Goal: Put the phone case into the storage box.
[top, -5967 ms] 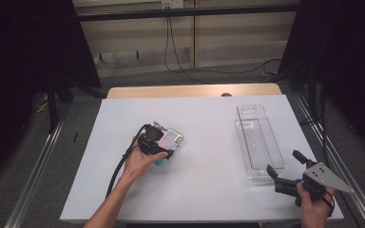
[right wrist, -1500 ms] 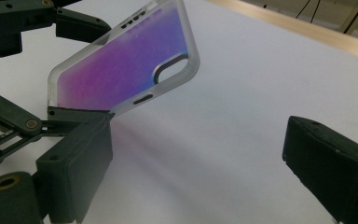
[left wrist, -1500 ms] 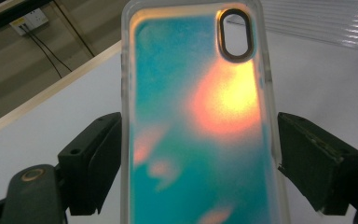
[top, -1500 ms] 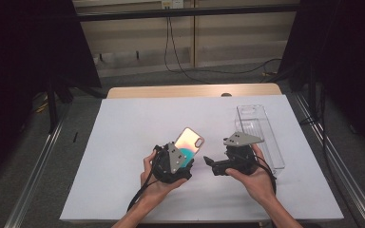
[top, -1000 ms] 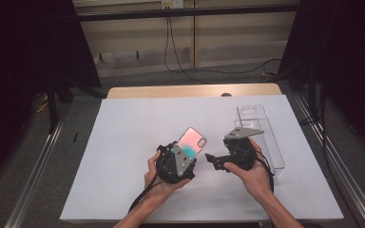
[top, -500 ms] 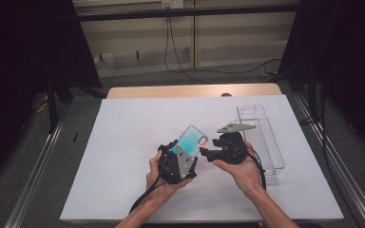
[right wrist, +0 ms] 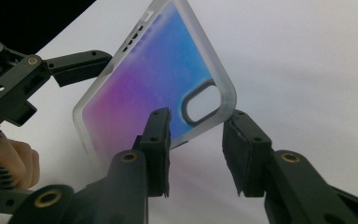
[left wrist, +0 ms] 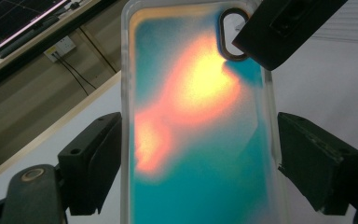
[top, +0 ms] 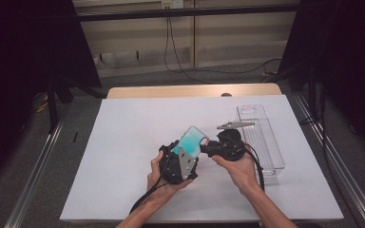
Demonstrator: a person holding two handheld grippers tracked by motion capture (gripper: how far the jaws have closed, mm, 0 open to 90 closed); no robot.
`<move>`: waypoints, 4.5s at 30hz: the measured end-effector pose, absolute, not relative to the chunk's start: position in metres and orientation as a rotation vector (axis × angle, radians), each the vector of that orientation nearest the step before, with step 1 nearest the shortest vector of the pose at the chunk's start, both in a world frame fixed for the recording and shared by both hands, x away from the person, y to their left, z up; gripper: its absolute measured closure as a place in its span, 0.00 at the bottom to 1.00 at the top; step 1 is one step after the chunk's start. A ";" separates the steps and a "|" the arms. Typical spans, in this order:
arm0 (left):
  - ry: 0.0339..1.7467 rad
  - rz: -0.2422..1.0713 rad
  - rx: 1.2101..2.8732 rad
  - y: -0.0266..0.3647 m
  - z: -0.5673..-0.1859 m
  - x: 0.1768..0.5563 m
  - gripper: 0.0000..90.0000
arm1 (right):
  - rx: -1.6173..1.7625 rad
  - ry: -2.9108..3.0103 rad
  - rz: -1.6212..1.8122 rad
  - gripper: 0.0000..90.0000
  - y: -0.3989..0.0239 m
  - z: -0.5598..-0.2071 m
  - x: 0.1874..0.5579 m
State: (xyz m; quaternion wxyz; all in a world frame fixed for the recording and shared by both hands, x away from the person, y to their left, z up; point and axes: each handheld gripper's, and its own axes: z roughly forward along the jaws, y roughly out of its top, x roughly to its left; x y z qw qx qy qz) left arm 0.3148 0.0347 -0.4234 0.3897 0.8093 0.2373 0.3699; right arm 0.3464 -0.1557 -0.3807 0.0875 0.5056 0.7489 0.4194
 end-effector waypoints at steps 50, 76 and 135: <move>0.656 0.825 2.011 0.045 -0.421 0.332 0.13 | 1.578 2.138 1.510 0.93 -0.153 -0.379 0.340; 0.752 0.622 1.929 0.071 -0.409 0.342 0.04 | 1.499 2.064 1.490 0.93 -0.165 -0.370 0.339; 0.825 0.653 1.727 0.162 -0.419 0.325 0.02 | 1.422 1.909 1.398 0.93 -0.220 -0.345 0.338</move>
